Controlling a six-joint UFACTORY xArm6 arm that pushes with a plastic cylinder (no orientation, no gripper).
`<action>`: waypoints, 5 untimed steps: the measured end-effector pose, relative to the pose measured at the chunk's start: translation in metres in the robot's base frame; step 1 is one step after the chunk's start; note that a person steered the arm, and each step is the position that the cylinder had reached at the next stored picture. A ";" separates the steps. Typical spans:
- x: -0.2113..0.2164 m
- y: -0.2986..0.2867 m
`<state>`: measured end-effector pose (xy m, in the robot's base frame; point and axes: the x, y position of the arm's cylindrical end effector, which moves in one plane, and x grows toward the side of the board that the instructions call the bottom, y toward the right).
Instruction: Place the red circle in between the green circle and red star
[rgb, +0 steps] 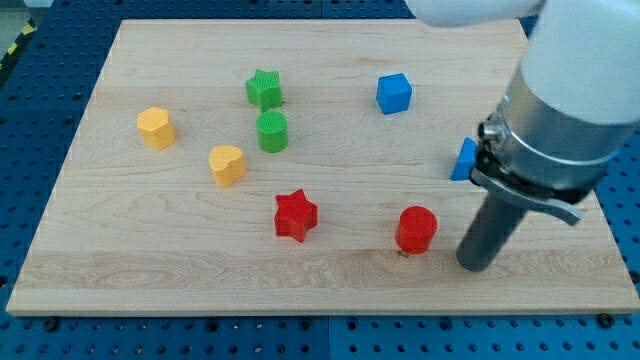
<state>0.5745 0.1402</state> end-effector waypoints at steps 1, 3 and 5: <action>-0.005 -0.027; -0.025 -0.070; -0.053 -0.107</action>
<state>0.5214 0.0328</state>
